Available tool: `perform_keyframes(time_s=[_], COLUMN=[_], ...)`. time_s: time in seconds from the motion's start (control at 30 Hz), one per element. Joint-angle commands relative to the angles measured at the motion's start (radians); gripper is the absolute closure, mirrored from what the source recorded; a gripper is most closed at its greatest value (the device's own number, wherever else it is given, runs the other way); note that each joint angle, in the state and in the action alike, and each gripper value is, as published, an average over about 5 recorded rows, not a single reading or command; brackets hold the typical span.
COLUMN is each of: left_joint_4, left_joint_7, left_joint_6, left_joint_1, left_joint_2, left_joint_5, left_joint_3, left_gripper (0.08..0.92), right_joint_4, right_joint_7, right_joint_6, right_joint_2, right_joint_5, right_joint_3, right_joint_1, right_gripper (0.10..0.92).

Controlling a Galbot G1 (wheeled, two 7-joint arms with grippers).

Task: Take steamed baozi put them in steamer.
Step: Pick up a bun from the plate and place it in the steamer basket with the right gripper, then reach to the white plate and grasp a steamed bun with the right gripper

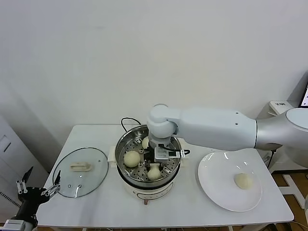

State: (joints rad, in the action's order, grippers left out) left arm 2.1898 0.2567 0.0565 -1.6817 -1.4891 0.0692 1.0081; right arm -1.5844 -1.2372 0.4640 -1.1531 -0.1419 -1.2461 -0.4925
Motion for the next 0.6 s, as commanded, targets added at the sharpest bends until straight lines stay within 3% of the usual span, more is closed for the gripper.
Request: perform_keyframes(time_s=[0.03,0.33,0.6], left_joint_4=[-0.004,-0.006,0.0], left_joint_7=[0.001,0.002,0.002], left_joint_6=[-0.003,-0.004,-0.004], left_joint_1=[-0.002,0.001,0.0], left_joint_2=[0.0,0.005,0.01], left_joint_5=[-0.001,-0.003,-0.001], left_joint_3=[0.0,-0.004,-0.014], left_gripper=[0.177,0.177,0.177], right_joint_4=[-0.013,0.021,0.264], right_joint_7=[0.001,0.009,0.115], right_joint_6=[0.028,-0.06,-0.542], right_joint_2=[-0.009,0.042,0.209], right_joint_5=[-0.046,0.063,0.521], right_joint_3=[0.003,0.064,-0.006], right_joint_1=[0.02,-0.064,-0.255], right_gripper=[0.467,0.228,0.203])
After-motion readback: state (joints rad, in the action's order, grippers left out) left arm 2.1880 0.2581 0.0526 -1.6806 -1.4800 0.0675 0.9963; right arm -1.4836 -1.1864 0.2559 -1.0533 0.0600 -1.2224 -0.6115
